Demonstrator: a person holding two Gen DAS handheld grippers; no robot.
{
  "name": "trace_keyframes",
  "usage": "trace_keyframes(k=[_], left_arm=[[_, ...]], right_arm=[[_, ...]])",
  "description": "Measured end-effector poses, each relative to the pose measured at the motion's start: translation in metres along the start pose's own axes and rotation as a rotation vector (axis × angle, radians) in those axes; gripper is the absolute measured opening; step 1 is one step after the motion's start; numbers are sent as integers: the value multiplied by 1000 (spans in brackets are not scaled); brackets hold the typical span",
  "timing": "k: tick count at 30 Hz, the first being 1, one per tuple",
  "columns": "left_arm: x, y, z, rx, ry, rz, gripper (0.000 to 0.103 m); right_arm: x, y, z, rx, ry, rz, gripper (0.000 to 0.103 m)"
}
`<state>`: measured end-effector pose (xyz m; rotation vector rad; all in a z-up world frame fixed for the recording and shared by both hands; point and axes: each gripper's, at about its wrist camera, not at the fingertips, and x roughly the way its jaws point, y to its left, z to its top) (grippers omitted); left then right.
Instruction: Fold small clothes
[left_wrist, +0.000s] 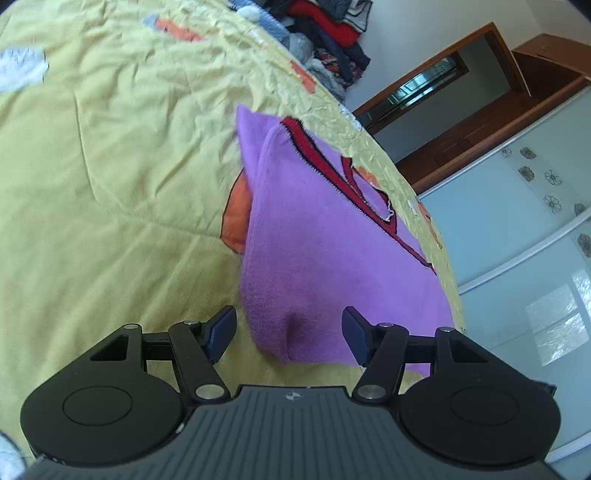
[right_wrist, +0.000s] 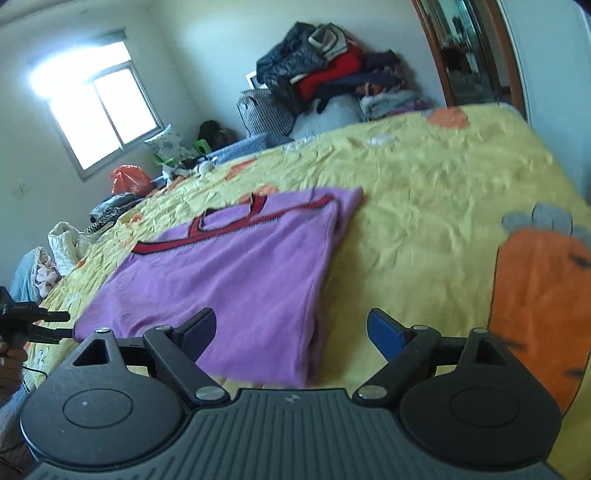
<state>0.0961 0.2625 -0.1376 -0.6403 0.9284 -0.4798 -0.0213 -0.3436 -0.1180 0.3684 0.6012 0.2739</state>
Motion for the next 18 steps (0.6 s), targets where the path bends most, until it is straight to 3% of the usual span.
trace_keyframes(k=[1, 2, 3, 5, 7, 8, 9, 10, 16, 18], left_arm=[[1, 1, -2, -6, -2, -25, 59], [3, 1, -4, -2, 2, -50, 46], [6, 0, -5, 11, 10, -49, 26], [12, -2, -8, 45, 36, -56, 14], [12, -9, -10, 115, 31, -68, 10], [9, -13, -9, 158, 28, -61, 9], [7, -17, -6, 197, 22, -56, 8], [3, -23, -2, 238, 18, -56, 8], [-10, -70, 17, 584, 97, 16, 8], [-11, -80, 17, 689, 142, 49, 8]], right_arm=[[3, 3, -2, -1, 6, 15, 90], [6, 6, -5, -10, 21, 25, 90], [10, 9, -7, -23, 35, 30, 90], [19, 13, -10, -30, 62, 46, 90], [30, 19, -14, -65, 96, 55, 89], [34, 22, -14, -89, 111, 71, 79], [36, 27, -12, -118, 118, 83, 59], [38, 30, -10, -139, 127, 67, 10], [25, 36, 20, -206, 101, 105, 8], [19, 36, 26, -249, 99, 69, 8]])
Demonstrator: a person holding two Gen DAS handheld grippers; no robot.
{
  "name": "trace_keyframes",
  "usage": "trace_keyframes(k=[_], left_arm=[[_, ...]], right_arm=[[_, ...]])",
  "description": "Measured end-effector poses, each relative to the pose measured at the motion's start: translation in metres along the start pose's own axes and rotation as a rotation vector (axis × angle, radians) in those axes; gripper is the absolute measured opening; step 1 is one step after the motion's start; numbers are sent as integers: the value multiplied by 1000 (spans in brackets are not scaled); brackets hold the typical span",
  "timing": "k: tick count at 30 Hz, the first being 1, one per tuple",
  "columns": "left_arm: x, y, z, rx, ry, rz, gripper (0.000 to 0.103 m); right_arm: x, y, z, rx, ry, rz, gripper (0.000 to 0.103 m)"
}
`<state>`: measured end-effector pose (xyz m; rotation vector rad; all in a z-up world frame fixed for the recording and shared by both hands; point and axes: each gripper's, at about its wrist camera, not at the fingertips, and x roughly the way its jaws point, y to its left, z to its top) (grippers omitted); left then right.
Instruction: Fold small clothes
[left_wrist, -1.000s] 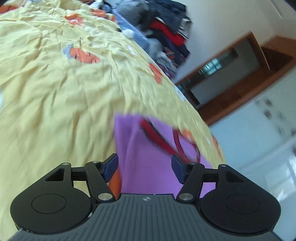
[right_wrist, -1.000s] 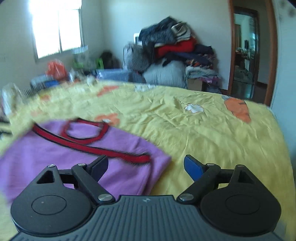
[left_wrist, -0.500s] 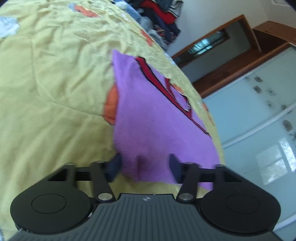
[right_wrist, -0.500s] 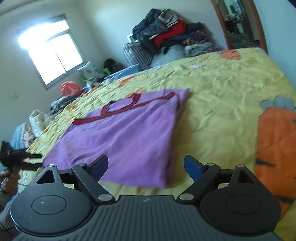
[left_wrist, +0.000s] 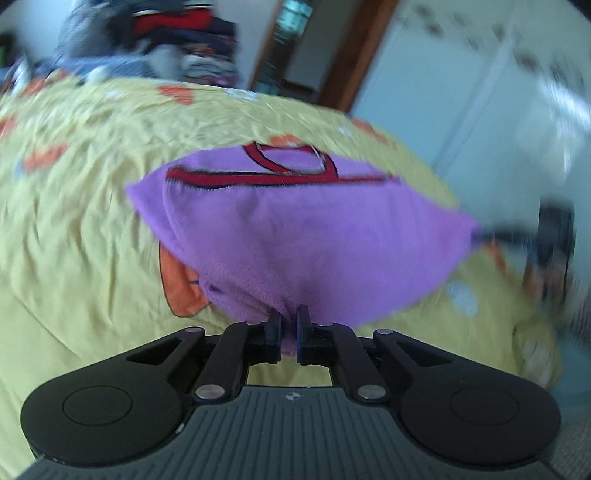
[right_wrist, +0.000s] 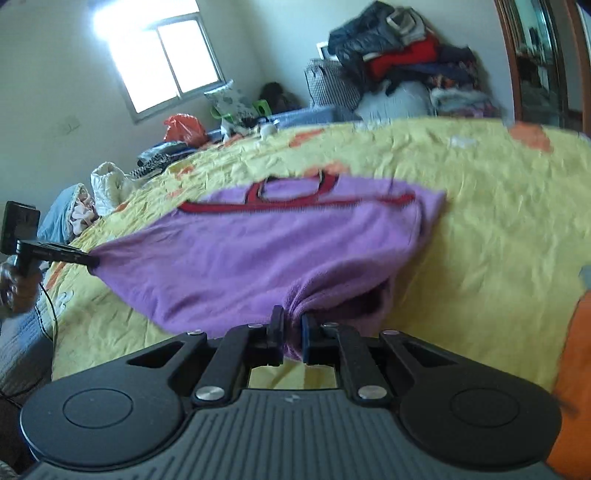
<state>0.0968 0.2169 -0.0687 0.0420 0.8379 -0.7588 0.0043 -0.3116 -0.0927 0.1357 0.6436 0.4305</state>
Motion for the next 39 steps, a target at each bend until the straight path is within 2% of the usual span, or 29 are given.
trace_keyframes(k=[2, 4, 6, 8, 9, 10, 11, 13, 14, 15, 16, 17, 18, 19, 21, 22, 23, 24, 25, 26, 27, 28, 29, 31, 32, 33, 34, 37, 39], left_arm=[[7, 2, -4, 40, 65, 5, 7], [16, 8, -20, 59, 137, 37, 3], [21, 18, -39, 52, 192, 78, 1], [9, 32, -49, -2, 183, 87, 2], [0, 38, -50, -32, 161, 128, 0], [-12, 41, -49, -65, 130, 146, 0], [-25, 41, -46, -93, 74, 130, 0], [-42, 33, -32, -160, -45, 130, 1], [-42, 28, -24, -190, -78, 106, 13], [-38, 21, -16, -205, -130, 88, 31], [-28, 13, -8, -234, -175, 82, 40], [-14, 7, -2, -269, -198, 52, 54], [3, -1, 2, -286, -214, 13, 59], [23, -10, 5, -290, -212, 21, 59], [64, -25, 7, -276, -143, 84, 53], [80, -25, 3, -284, -100, 110, 48], [92, -25, -3, -277, -71, 146, 38], [89, -29, -12, -231, -104, 179, 41], [85, -29, -17, -197, -103, 190, 37], [77, -24, -24, -207, -101, 201, 30], [70, -15, -32, -232, -99, 207, 19], [62, -7, -40, -240, -96, 235, 13], [53, 3, -48, -259, -104, 231, 12], [34, 22, -58, -344, -109, 186, 12], [23, 23, -58, -350, -105, 240, 11], [13, 22, -55, -340, -110, 293, 14], [1, 21, -51, -350, -131, 314, 20], [-21, 27, -30, -418, -216, 234, 43], [-15, 19, -5, -410, -245, 217, 75]], right_arm=[[5, -7, -5, -8, 41, -22, 8], [13, -9, -18, -25, 91, -44, 8], [13, -12, -29, -23, 104, -86, 8], [7, -22, -32, 43, 107, -66, 11], [3, -22, -31, 48, 102, -95, 15], [-3, -20, -27, 42, 91, -131, 23], [-10, -15, -22, 23, 68, -162, 29], [-20, -4, -12, 3, -2, -177, 36], [-19, 1, -7, 14, -30, -164, 45], [-13, 7, -2, 24, -46, -155, 52], [-2, 15, 1, 23, -48, -156, 66], [11, 24, 3, 11, -46, -162, 71], [24, 33, 4, 0, -44, -170, 71], [38, 43, 4, -12, -33, -171, 71], [61, 60, 2, -69, 13, -127, 71], [71, 68, -2, -115, 52, -150, 71], [78, 73, -7, -170, 92, -200, 71], [80, 72, -14, -225, 112, -250, 71], [75, 64, -22, -237, 101, -258, 78], [67, 47, -26, -194, 94, -258, 85], [58, 28, -29, -145, 89, -262, 86], [49, 14, -30, -131, 80, -278, 86], [44, 4, -31, -108, 90, -299, 98], [40, -7, -29, -59, 120, -262, 97], [38, -3, -25, -80, 131, -278, 97], [33, 5, -23, -95, 109, -291, 98], [26, 12, -18, -94, 66, -300, 98], [16, 24, 2, -31, -53, -269, 103], [31, 28, 21, 18, -91, -315, 103]])
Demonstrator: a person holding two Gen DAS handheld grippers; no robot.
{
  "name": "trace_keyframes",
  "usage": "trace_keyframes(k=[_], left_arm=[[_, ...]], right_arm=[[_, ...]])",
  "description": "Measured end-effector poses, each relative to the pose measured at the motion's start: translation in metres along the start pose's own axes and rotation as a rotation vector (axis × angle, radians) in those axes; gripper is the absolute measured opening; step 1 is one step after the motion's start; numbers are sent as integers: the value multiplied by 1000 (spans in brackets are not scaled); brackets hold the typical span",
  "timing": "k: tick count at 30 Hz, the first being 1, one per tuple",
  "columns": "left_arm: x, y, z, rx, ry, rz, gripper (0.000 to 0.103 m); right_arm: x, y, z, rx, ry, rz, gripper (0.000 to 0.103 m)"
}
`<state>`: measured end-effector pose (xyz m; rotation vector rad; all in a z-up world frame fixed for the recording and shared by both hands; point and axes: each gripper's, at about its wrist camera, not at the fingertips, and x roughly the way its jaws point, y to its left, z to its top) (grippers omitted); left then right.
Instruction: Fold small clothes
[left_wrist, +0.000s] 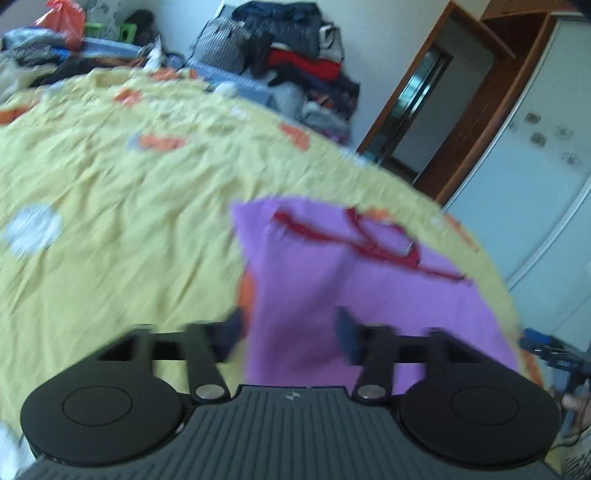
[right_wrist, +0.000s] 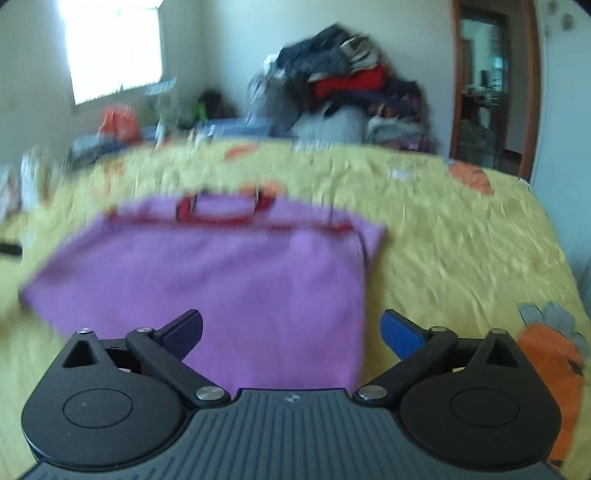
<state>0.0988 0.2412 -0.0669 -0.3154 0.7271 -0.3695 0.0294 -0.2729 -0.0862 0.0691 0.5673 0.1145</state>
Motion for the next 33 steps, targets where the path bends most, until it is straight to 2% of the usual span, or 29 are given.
trace_keyframes(k=[1, 3, 5, 6, 8, 9, 10, 11, 12, 13, 14, 15, 17, 18, 19, 21, 23, 24, 25, 26, 27, 28, 30, 32, 33], left_arm=[[13, -10, 7, 2, -1, -28, 79], [45, -29, 17, -3, 12, -53, 77], [87, -47, 28, 9, 40, -60, 77], [111, -54, 31, 17, 50, -37, 74], [150, -64, 31, 27, 75, 24, 68], [167, -65, 30, 37, 81, 69, 68], [181, -62, 29, 35, 81, 121, 62], [183, -61, 27, 52, 37, 144, 62], [184, -60, 27, 77, 26, 168, 52], [180, -54, 27, 86, 5, 203, 42], [178, -45, 26, 75, -15, 241, 21], [175, -31, 27, 30, -26, 251, 13], [168, 1, 29, -156, -28, 155, 13], [165, 3, 29, -153, -38, 175, 13], [162, -2, 29, -119, -51, 238, 13], [157, -8, 29, -92, -52, 307, 12], [146, -12, 31, -111, -51, 383, 12], [136, -13, 32, -124, -58, 391, 13], [125, -15, 31, -133, -73, 373, 21], [113, -19, 28, -134, -81, 363, 45], [101, -24, 23, -122, -88, 333, 59], [91, -31, 15, -96, -95, 296, 60], [76, -50, -4, -30, -71, 259, 59], [78, -63, -25, 33, -8, 268, 58], [81, -65, -37, 67, 31, 289, 53]], right_arm=[[15, 7, 11, 18, 0, -46, 103], [42, 19, 30, 37, 16, -92, 103], [79, 26, 49, 48, 97, -34, 103], [98, 30, 56, 58, 144, 18, 103], [127, 42, 63, 48, 174, 39, 103], [136, 51, 62, 10, 188, 26, 103], [147, 58, 59, -40, 206, -14, 103], [156, 64, 55, -101, 216, -64, 103], [164, 64, 49, -165, 227, -113, 103], [165, 53, 47, -144, 201, -91, 103], [167, 35, 47, -82, 203, -80, 103], [168, 18, 47, -30, 188, -95, 103], [166, -6, 47, 41, 165, -139, 103], [167, -7, 47, 39, 167, -155, 103], [168, -3, 47, 24, 170, -173, 103], [168, -2, 48, 39, 162, -191, 103], [159, 2, 47, 44, 148, -210, 103], [150, 6, 47, 30, 138, -236, 103], [138, 11, 46, 14, 127, -236, 103], [126, 15, 45, 15, 123, -203, 103], [111, 21, 39, 30, 123, -150, 103], [102, 29, 33, 22, 130, -120, 103], [88, 48, 17, -43, 152, -122, 103], [84, 56, -1, -70, 207, -90, 103], [84, 56, -10, -115, 225, -106, 103]])
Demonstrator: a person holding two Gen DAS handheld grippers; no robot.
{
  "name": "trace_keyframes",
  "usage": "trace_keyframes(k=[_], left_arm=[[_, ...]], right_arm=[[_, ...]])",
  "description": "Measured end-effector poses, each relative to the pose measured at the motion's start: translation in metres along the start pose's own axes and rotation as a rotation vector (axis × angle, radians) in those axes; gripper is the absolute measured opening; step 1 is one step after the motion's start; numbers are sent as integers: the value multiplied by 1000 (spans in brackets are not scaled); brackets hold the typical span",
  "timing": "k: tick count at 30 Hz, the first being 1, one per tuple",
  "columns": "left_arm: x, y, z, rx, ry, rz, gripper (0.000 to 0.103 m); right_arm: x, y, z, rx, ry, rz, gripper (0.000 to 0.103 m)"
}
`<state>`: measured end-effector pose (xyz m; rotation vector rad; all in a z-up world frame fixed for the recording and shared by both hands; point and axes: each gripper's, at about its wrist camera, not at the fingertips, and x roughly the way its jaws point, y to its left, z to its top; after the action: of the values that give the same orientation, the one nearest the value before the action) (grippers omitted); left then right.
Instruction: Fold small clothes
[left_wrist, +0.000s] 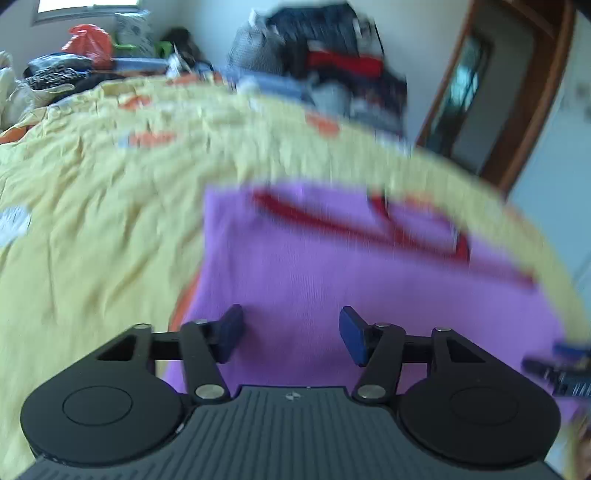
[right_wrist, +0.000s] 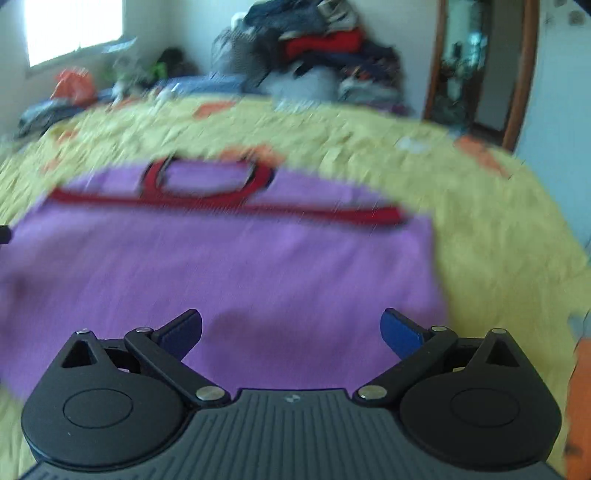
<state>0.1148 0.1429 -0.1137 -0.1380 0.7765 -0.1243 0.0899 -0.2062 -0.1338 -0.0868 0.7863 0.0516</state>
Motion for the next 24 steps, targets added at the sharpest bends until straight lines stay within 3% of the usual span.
trace_keyframes(k=[1, 2, 3, 5, 6, 9, 13, 15, 17, 19, 22, 24], left_arm=[[2, 0, -10, 41, 10, 28, 49], [-2, 4, -18, 82, -27, 44, 40], [-5, 9, -23, 110, -35, 60, 37], [-16, 25, -20, 61, -4, 123, 38], [-24, 38, -20, 15, -1, 106, 38], [-61, 53, -29, -31, -38, -4, 46], [-72, 20, -44, 74, -38, -103, 54], [-55, 3, -52, 127, -4, -69, 55], [-46, 4, -60, 139, -3, -63, 51], [-48, 9, -65, 199, 13, -36, 43], [-56, 29, -71, 228, 40, 68, 49], [-64, 49, -65, 153, 49, 60, 41]], right_arm=[[-5, -5, -8, -21, -41, -28, 103], [-6, -16, -11, 10, -41, -38, 103], [-6, -30, -10, 66, -18, -36, 103], [-13, -49, -8, 149, 12, -49, 103], [-22, -51, -9, 165, 9, -73, 103], [-55, -44, -20, 185, -40, -18, 103], [-57, -18, -34, 189, -43, 16, 103], [-44, -3, -36, 152, -12, -5, 103], [-38, 4, -43, 87, -3, -38, 103], [-43, -8, -49, 103, 2, -34, 103], [-48, -23, -52, 119, 22, -30, 103], [-52, -20, -46, 111, 32, -45, 103]])
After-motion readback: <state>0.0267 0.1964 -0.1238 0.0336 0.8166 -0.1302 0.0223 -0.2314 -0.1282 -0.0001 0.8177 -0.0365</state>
